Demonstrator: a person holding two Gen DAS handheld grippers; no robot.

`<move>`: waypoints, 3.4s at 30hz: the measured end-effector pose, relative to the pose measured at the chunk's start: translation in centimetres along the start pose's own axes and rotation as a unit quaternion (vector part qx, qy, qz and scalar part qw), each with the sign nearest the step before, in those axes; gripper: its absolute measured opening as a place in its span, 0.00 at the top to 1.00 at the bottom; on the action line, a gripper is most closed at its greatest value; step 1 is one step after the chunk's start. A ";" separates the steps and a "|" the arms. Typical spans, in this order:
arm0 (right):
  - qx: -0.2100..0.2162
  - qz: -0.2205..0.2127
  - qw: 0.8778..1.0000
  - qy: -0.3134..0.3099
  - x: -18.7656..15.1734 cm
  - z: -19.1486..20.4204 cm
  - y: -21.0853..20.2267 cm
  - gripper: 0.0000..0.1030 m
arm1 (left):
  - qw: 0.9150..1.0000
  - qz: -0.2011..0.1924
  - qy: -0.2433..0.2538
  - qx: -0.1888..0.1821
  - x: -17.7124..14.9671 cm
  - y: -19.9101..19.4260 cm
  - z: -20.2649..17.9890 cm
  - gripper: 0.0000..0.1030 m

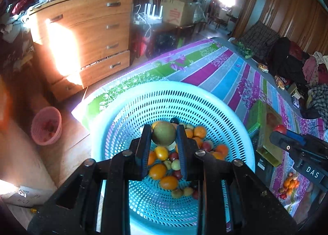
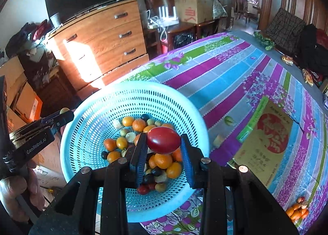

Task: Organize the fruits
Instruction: 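Lower both tools into the basket and open them to release the fruit, then move both open tools back to the fruit pile on the bed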

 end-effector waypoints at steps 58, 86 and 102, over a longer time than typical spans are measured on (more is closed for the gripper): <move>0.013 0.055 0.998 0.001 -2.2 1.3 5.5 0.39 | 0.997 0.075 -0.016 -0.007 -2.3 5.0 3.0 0.31; -0.028 -0.106 0.993 -0.040 -6.3 1.4 -4.7 0.35 | 0.998 0.059 0.001 0.002 -3.2 3.9 1.4 0.00; -0.140 -0.084 0.986 0.030 -21.9 -9.0 -10.4 0.20 | 0.968 -0.025 0.139 -0.207 -5.3 -3.7 -16.3 0.00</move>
Point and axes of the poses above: each gripper's, at about its wrist camera, not at the fingertips, and y roughly the way its jaws point, z to its left, x to its top, the point moved 9 cm from there along y, roughly the way its jaws point, and after that the axes turned 5 degrees about x, right-handed, at the moved point
